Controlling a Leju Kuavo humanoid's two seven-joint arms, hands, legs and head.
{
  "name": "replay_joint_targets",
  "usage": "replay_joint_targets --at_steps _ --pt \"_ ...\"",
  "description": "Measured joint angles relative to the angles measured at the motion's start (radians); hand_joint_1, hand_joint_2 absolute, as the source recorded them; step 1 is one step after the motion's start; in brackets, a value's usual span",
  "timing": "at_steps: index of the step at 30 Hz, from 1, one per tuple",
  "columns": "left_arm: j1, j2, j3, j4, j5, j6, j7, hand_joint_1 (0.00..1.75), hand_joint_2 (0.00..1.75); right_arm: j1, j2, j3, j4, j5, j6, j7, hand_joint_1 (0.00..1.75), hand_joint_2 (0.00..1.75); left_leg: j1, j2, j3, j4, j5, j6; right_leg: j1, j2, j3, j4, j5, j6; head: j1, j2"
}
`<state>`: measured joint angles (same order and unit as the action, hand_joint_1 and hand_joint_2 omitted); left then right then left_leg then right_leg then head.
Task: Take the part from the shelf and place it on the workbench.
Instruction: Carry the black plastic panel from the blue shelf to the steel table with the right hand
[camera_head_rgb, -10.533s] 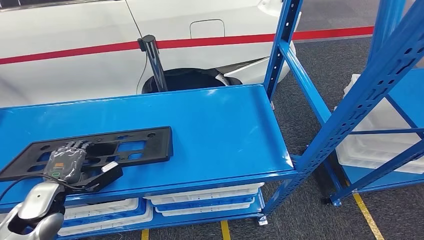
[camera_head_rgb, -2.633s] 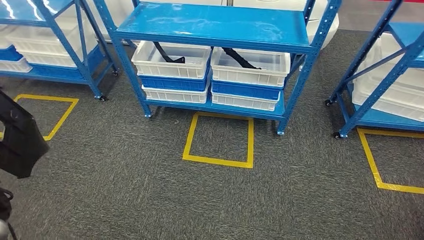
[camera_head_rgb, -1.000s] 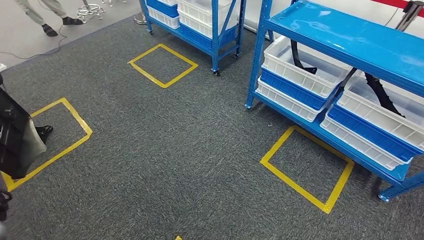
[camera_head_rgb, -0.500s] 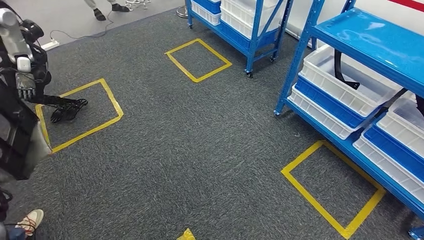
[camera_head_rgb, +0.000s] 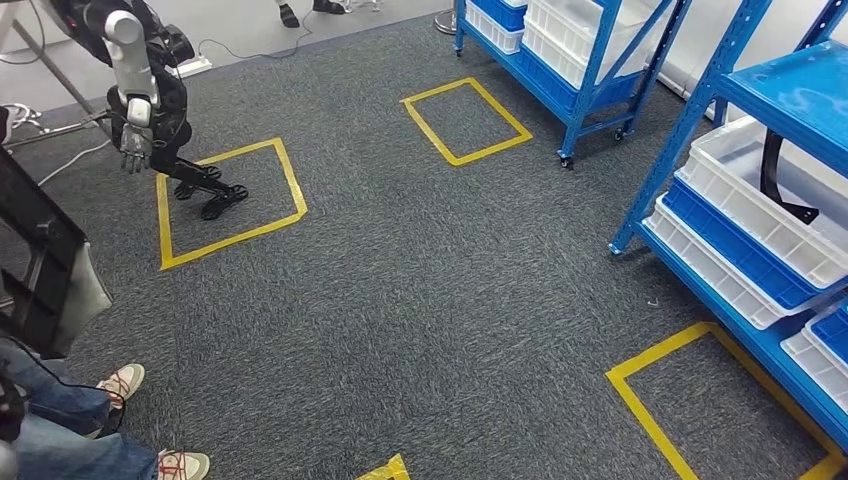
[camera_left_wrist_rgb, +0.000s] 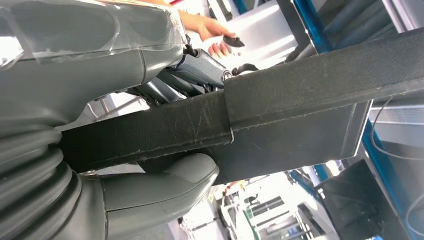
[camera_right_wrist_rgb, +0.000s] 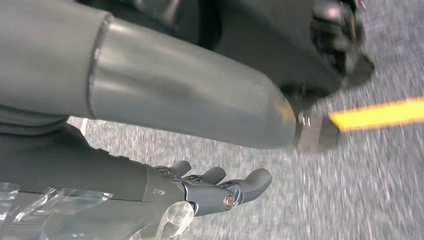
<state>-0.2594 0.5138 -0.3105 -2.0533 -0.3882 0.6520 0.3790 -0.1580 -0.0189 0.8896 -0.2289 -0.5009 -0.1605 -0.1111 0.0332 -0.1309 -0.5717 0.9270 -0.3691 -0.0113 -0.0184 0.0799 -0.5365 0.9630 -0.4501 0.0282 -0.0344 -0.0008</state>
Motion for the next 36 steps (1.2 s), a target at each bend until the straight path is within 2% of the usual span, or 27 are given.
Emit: replay_joint_targets --at_steps 1,3,4,5,7,8,9,10,12,14,16,17,18,20,21,22,23,24,25,27,29,30,31,32,33,35,36 --pt "0.001 0.0 -0.001 0.001 0.0 0.0 0.0 1.75 1.75 -0.004 0.0 0.0 0.0 0.0 0.0 0.0 0.0 0.0 0.003 0.003 -0.004 0.0 0.001 -0.005 0.003 -0.015 0.001 -0.001 0.002 -0.007 0.0 0.0" --pt "-0.002 0.0 -0.002 0.002 0.001 0.001 -0.001 1.75 1.75 -0.007 -0.001 0.0 0.0 0.001 0.001 0.001 0.0 0.0 0.0 0.054 -0.028 0.048 -0.026 -0.011 0.006 -0.043 0.001 -0.005 0.006 -0.022 -0.002 0.0" --pt "-0.004 0.0 -0.002 0.003 0.001 0.002 -0.001 1.75 1.75 -0.007 -0.001 0.0 0.0 0.001 0.001 0.001 0.0 0.0 -0.003 0.088 -0.055 0.107 -0.056 -0.011 0.008 -0.056 0.001 -0.006 0.007 -0.028 -0.003 0.0" --pt "-0.005 0.0 -0.003 0.003 0.001 0.002 -0.002 1.75 1.75 -0.005 -0.001 0.0 0.0 0.001 0.002 0.001 0.0 0.0 -0.006 0.11 -0.091 0.184 -0.092 -0.012 0.011 -0.07 0.001 -0.007 0.006 -0.032 -0.004 0.0" --pt "-0.005 0.0 -0.005 0.005 0.002 0.002 -0.002 1.75 1.75 -0.004 -0.001 0.0 0.0 0.001 0.005 0.001 0.0 0.0 -0.007 0.117 -0.149 0.312 -0.138 -0.01 0.018 -0.098 0.0 -0.006 0.004 -0.038 -0.004 0.0" --pt "-0.005 0.0 -0.006 0.006 0.002 0.002 -0.002 1.75 1.75 -0.004 -0.001 0.0 0.0 0.001 0.006 0.001 0.0 0.0 -0.009 0.118 -0.154 0.326 -0.136 -0.006 0.022 -0.113 0.001 -0.006 0.003 -0.04 -0.005 0.0" --pt "-0.005 0.0 -0.007 0.007 0.002 0.002 -0.002 1.75 1.75 -0.005 -0.001 0.0 0.0 0.002 0.007 0.001 0.0 0.0 -0.012 0.121 -0.137 0.295 -0.116 -0.001 0.025 -0.127 0.002 -0.006 0.002 -0.041 -0.005 0.0" --pt "-0.005 0.0 -0.007 0.007 0.002 0.002 -0.003 1.75 1.75 -0.006 0.0 0.0 0.0 0.003 0.007 0.001 0.0 0.0 -0.02 0.132 -0.102 0.229 -0.085 0.009 0.027 -0.139 0.003 -0.007 0.001 -0.042 -0.005 0.0" --pt "-0.01 0.0 -0.007 0.007 0.002 0.002 -0.003 1.75 1.75 -0.008 0.002 0.0 0.0 0.005 0.009 0.001 0.0 0.0 -0.045 0.194 -0.023 0.075 -0.034 0.035 0.03 -0.162 0.005 -0.007 -0.002 -0.04 -0.005 0.0" --pt "-0.016 0.0 -0.007 0.008 0.003 0.002 -0.003 1.75 1.75 -0.009 0.004 0.0 0.0 0.006 0.01 0.001 0.0 0.0 -0.064 0.228 0.008 0.007 -0.017 0.051 0.033 -0.185 0.007 -0.007 -0.006 -0.035 -0.005 0.0" --pt "-0.016 0.001 -0.007 0.008 0.005 0.003 -0.004 1.75 1.75 -0.012 0.005 0.0 0.0 0.006 0.012 0.001 0.0 0.0 -0.061 0.2 0.008 -0.001 -0.011 0.054 0.035 -0.205 0.012 -0.009 -0.011 -0.028 -0.005 0.0" --pt "-0.015 0.001 -0.006 0.008 0.006 0.003 -0.004 1.75 1.75 -0.013 0.005 0.0 0.0 0.006 0.013 0.001 0.0 0.0 -0.057 0.185 0.011 -0.008 -0.007 0.056 0.034 -0.193 0.013 -0.002 -0.02 -0.022 -0.005 0.0" --pt "-0.016 0.001 -0.006 0.008 0.008 0.004 -0.004 1.75 1.75 -0.013 0.005 0.0 0.0 0.005 0.014 0.001 0.0 0.0 -0.052 0.172 0.015 -0.014 -0.002 0.059 0.032 -0.167 0.004 0.023 -0.037 -0.017 -0.005 0.0" --pt "-0.016 0.0 -0.007 0.009 0.01 0.004 -0.006 1.75 1.75 -0.01 0.005 0.0 0.0 0.003 0.014 0.002 0.0 0.0 -0.044 0.147 0.019 -0.019 0.004 0.062 0.028 -0.103 -0.046 0.137 -0.096 -0.007 -0.004 0.0" --pt "-0.015 0.0 -0.009 0.01 0.011 0.004 -0.008 1.75 1.75 -0.008 0.005 0.0 0.0 0.001 0.015 0.001 0.0 0.0 -0.041 0.134 0.018 -0.019 0.005 0.064 0.025 -0.088 -0.082 0.211 -0.125 -0.002 -0.004 0.0" --pt "-0.013 0.0 -0.01 0.012 0.013 0.004 -0.01 1.75 1.75 -0.006 0.005 0.0 0.0 0.0 0.015 0.001 0.0 0.0 -0.039 0.118 0.019 -0.018 0.005 0.063 0.022 -0.083 -0.112 0.266 -0.14 0.002 -0.003 0.0" --pt "-0.011 -0.001 -0.012 0.014 0.015 0.004 -0.012 1.75 1.75 -0.005 0.005 0.0 0.0 -0.002 0.015 0.0 0.0 0.0 -0.036 0.102 0.019 -0.018 0.005 0.063 0.019 -0.082 -0.127 0.289 -0.137 0.007 -0.003 0.0" --pt "-0.01 -0.001 -0.013 0.015 0.016 0.005 -0.014 1.75 1.75 -0.003 0.005 0.0 0.0 -0.003 0.016 -0.001 0.0 0.0 -0.033 0.086 0.02 -0.017 0.004 0.062 0.014 -0.081 -0.123 0.27 -0.112 0.011 -0.003 0.0" --pt "-0.01 -0.002 -0.013 0.016 0.017 0.005 -0.016 1.75 1.75 -0.002 0.005 0.0 0.0 -0.004 0.016 -0.002 0.0 0.0 -0.029 0.07 0.021 -0.015 0.003 0.059 0.009 -0.074 -0.101 0.214 -0.074 0.015 -0.003 0.0" --pt "-0.009 -0.002 -0.013 0.016 0.018 0.006 -0.018 1.75 1.75 0.002 0.005 0.0 0.0 -0.007 0.018 -0.005 0.0 0.0 -0.024 0.041 0.016 -0.007 -0.001 0.048 -0.006 -0.017 -0.042 0.069 -0.004 0.025 -0.003 0.0" --pt "-0.009 -0.002 -0.013 0.016 0.018 0.006 -0.02 1.75 1.75 0.003 0.004 -0.001 0.0 -0.01 0.018 -0.007 0.0 0.0 -0.02 0.015 0.004 0.0 -0.001 0.033 -0.014 0.027 -0.015 -0.001 0.016 0.024 -0.003 0.0" --pt "-0.007 -0.002 -0.012 0.016 0.018 0.006 -0.02 1.75 1.75 0.002 0.003 -0.001 0.0 -0.01 0.018 -0.008 0.0 0.0 -0.017 0.001 -0.001 0.0 0.002 0.025 -0.011 0.023 -0.013 -0.005 0.014 0.019 -0.003 0.0" --pt "-0.004 -0.002 -0.012 0.017 0.018 0.007 -0.02 1.75 1.75 0.001 0.003 -0.001 0.0 -0.011 0.018 -0.008 0.0 0.0 -0.013 -0.009 -0.005 -0.001 0.004 0.019 -0.009 0.007 -0.013 -0.005 0.015 0.011 -0.004 0.0" --pt "-0.001 -0.001 -0.011 0.017 0.018 0.008 -0.02 1.75 1.75 -0.001 0.003 -0.001 0.0 -0.011 0.018 -0.009 0.0 0.0 -0.012 0.001 -0.01 0.005 0.001 0.013 -0.007 -0.008 -0.011 -0.007 0.017 0.004 -0.005 0.0" --pt "0.001 -0.001 -0.01 0.017 0.018 0.008 -0.02 1.75 1.75 -0.002 0.002 -0.001 0.0 -0.011 0.018 -0.009 0.0 0.0 -0.012 0.024 -0.022 0.026 -0.011 0.009 -0.006 -0.023 -0.01 -0.01 0.018 -0.003 -0.006 0.0" --pt "0.003 0.0 -0.009 0.018 0.018 0.011 -0.021 1.75 1.75 -0.001 0.001 -0.001 0.0 -0.011 0.018 -0.009 0.0 0.0 -0.016 0.089 -0.073 0.136 -0.066 0.005 -0.002 -0.052 -0.008 -0.012 0.019 -0.014 -0.008 0.0" --pt "0.004 0.0 -0.009 0.018 0.018 0.012 -0.021 1.75 1.75 0.001 0.001 -0.002 0.0 -0.011 0.018 -0.009 0.0 0.0 -0.016 0.106 -0.11 0.212 -0.098 0.003 0.001 -0.067 -0.008 -0.012 0.018 -0.018 -0.009 0.0"
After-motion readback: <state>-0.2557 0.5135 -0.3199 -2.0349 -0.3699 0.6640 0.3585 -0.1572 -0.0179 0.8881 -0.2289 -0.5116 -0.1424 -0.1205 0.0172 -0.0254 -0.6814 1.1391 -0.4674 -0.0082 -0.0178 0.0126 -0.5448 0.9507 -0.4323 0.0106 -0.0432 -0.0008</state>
